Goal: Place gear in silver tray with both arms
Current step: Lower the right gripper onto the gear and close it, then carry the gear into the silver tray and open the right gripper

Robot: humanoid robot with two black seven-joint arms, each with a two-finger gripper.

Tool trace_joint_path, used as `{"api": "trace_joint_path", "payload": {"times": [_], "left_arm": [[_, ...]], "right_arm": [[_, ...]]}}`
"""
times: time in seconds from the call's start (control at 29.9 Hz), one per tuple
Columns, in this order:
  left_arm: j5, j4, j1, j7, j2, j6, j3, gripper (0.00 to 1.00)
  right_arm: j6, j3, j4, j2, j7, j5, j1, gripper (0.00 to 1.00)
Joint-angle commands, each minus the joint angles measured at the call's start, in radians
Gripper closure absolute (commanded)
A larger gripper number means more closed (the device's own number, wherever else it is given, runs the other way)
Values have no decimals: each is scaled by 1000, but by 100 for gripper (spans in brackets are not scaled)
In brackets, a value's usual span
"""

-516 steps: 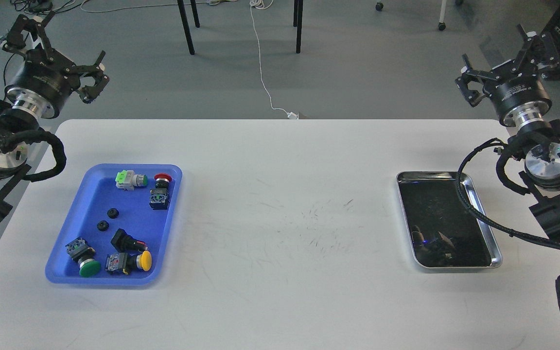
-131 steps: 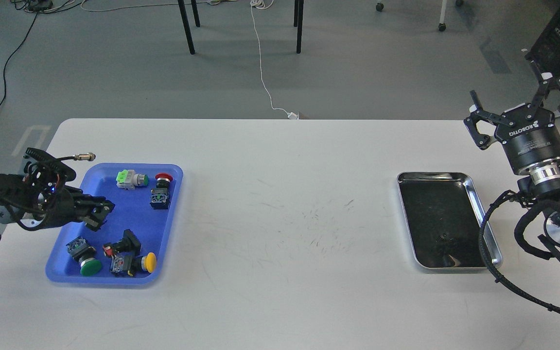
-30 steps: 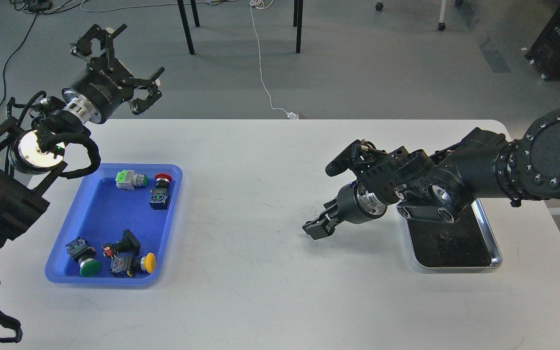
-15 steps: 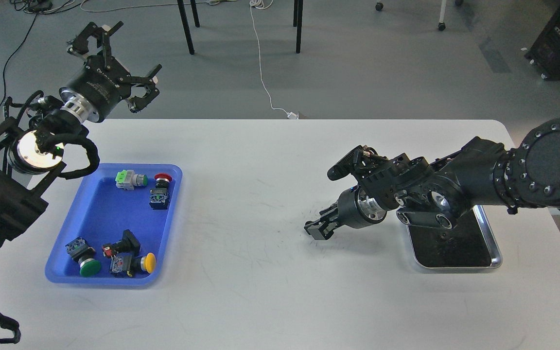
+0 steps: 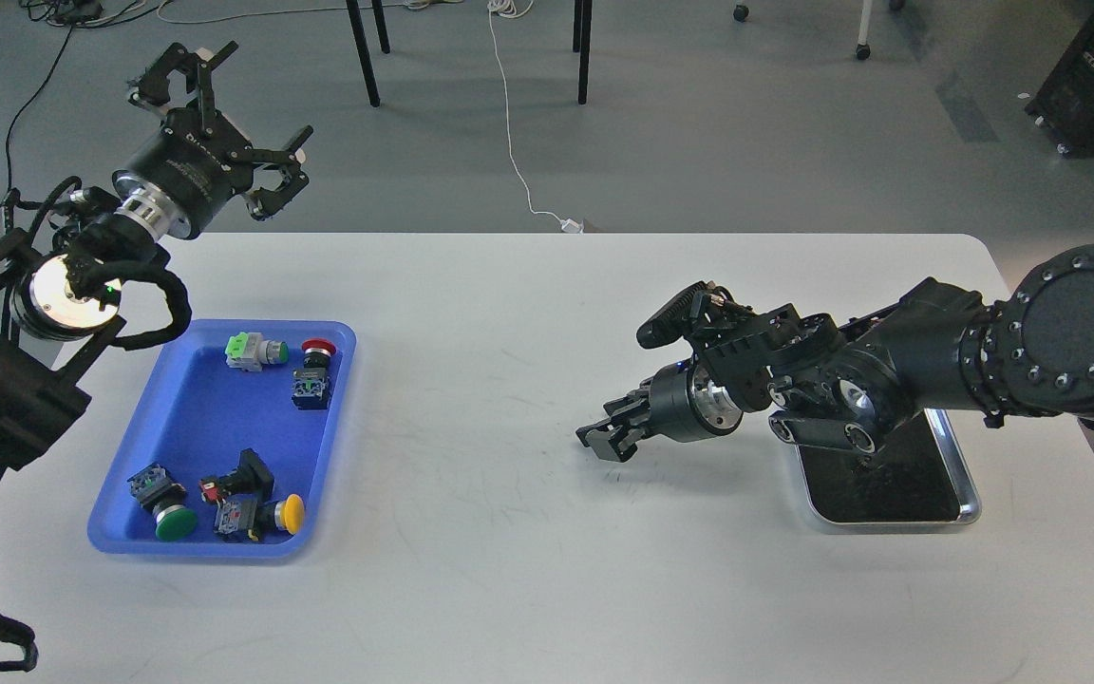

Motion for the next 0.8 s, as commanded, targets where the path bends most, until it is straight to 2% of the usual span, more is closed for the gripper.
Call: {"api": "trace_joint_path", "payload": {"times": [0.0, 0.57, 0.67, 0.77], "left_arm": [[0, 0, -1, 2, 4, 2, 0, 2], [0, -3, -1, 2, 13, 8, 0, 2], [0, -3, 1, 2, 16, 8, 0, 2], [0, -3, -1, 2, 18, 8, 0, 2]], "right_arm": [[-13, 1, 0, 0, 22, 0, -4, 49], [-12, -14, -6, 0, 23, -8, -25, 52], [-8, -16, -11, 0, 23, -14, -25, 58], [-4, -17, -11, 0, 23, -15, -22, 69]]}}
